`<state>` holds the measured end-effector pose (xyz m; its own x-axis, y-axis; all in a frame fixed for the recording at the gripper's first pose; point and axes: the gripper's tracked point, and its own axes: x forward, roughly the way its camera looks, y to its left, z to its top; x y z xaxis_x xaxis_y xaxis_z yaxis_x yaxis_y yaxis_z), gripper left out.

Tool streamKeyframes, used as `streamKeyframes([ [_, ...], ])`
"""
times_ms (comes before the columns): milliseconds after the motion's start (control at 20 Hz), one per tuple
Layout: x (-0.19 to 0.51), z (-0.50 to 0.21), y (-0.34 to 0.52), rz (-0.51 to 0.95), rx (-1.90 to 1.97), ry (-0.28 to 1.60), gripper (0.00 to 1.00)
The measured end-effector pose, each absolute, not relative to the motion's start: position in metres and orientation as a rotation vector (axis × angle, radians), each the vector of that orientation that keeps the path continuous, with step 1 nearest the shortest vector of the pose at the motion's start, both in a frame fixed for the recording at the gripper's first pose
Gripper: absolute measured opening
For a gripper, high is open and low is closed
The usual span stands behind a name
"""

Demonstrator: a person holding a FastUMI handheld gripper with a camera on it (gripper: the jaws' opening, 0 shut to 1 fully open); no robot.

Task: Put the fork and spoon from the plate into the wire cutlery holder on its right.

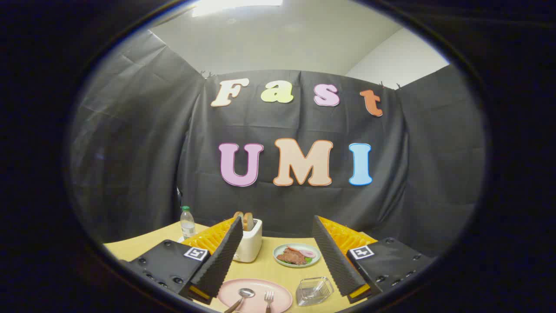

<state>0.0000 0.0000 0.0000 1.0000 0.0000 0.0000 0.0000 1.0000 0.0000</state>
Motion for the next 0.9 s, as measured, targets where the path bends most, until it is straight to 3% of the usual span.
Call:
streamKeyframes([
  [900, 0.009, -0.041, -0.003, 0.06, 0.024, 0.102, 1.0],
])
